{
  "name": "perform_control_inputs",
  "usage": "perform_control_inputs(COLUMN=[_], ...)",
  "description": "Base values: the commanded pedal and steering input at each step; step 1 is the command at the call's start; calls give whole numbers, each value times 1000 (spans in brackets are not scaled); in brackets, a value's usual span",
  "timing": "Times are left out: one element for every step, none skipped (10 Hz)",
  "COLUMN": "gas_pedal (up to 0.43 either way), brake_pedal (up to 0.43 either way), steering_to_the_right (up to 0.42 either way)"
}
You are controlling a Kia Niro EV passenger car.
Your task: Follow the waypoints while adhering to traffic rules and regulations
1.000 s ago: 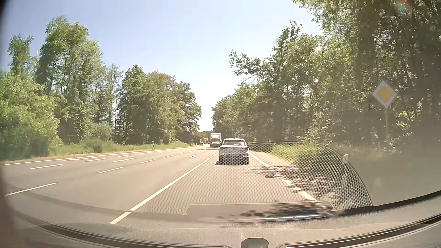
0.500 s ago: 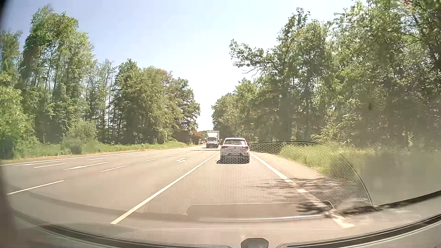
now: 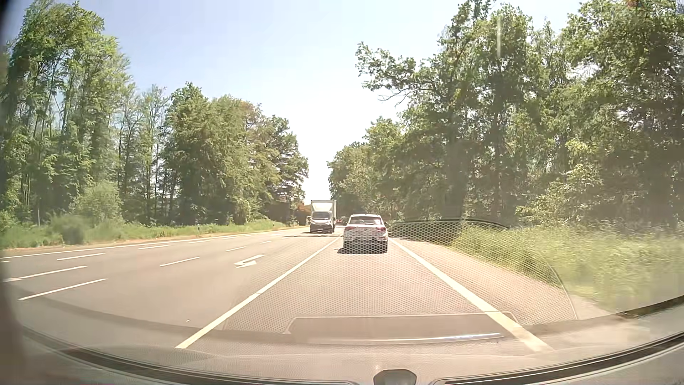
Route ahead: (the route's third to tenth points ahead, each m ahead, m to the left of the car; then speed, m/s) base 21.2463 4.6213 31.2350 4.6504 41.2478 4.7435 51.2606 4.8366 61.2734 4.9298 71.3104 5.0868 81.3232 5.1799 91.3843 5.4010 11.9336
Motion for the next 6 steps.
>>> perform_control_inputs(gas_pedal=[138,138,138,138,138,138], brake_pedal=[30,30,30,30,30,30], steering_to_the_right=[-3,-3,-3,-2,-3,-3])
